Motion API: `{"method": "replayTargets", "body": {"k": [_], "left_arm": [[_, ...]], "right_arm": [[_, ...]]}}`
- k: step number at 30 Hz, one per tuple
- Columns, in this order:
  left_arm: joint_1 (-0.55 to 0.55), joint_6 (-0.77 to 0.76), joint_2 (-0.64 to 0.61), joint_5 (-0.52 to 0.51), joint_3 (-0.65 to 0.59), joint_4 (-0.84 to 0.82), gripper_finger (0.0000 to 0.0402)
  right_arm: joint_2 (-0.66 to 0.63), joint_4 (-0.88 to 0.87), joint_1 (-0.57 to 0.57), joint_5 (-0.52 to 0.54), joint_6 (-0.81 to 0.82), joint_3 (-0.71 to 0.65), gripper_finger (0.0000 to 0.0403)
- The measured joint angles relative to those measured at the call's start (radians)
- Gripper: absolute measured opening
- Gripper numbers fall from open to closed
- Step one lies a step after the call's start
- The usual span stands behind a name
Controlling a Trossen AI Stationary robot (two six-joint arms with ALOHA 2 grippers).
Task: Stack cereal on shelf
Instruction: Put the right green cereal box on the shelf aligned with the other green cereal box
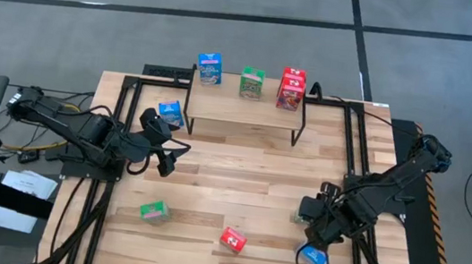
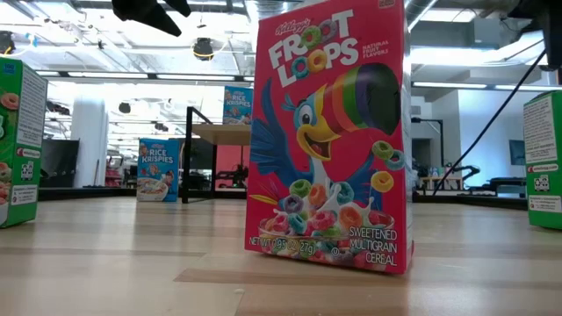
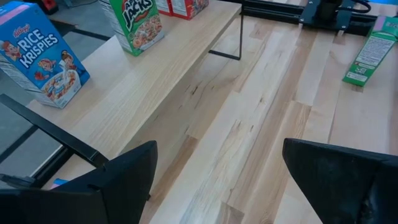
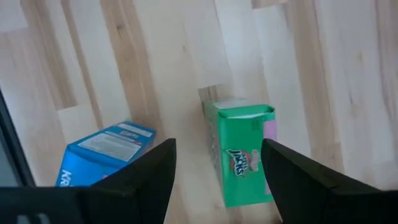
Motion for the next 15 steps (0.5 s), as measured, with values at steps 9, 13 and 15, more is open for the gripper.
{"method": "replayTargets", "body": {"k": [9, 13, 15], "left_arm": [[0.0, 0.0, 0.0, 0.0, 0.0, 0.0, 0.0336], [0.0, 0.0, 0.0, 0.0, 0.0, 0.0, 0.0336], [0.0, 0.004, 0.0, 0.0, 0.0, 0.0, 0.0336]], "right_arm": [[0.042, -0.068, -0.047, 0.016, -0.047, -0.001, 0.026], [0.068, -0.065, -0.061, -0.008, -0.079, -0.001, 0.026], [0.082, -0.066, -0.068, -0.026, -0.095, -0.001, 0.026]]}}
